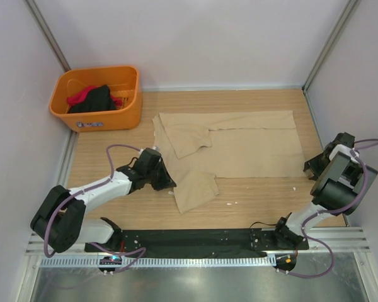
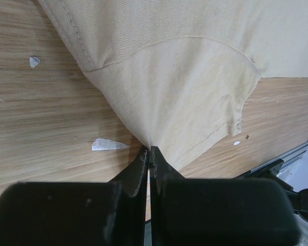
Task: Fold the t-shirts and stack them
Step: Fold the tshirt
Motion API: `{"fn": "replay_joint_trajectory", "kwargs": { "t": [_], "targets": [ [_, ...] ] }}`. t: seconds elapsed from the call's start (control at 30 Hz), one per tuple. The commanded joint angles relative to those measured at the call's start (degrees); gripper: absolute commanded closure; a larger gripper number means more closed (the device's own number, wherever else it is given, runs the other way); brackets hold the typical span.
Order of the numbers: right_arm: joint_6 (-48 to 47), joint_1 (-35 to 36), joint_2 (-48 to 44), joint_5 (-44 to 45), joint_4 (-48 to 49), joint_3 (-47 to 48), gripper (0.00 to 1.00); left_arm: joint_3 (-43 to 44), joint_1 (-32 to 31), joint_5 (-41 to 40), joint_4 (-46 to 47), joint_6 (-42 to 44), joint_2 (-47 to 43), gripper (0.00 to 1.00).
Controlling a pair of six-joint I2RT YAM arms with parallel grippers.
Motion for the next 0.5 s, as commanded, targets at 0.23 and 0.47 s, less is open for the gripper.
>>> {"fn": "replay_joint_trajectory", "kwargs": {
  "t": [0.23, 0.47],
  "targets": [
    [0.0, 2.7, 4.5, 6.9, 0.6, 0.5, 0.8, 1.1, -0.3, -0.2, -0.7, 0.0, -3.1, 1.0],
    [-0.7, 2.7, 1.4, 8.7, -1.1, -1.0, 0.99, -0.3, -0.7, 1.0, -1.0, 0.5, -6.3, 1.0]
  ]
}}
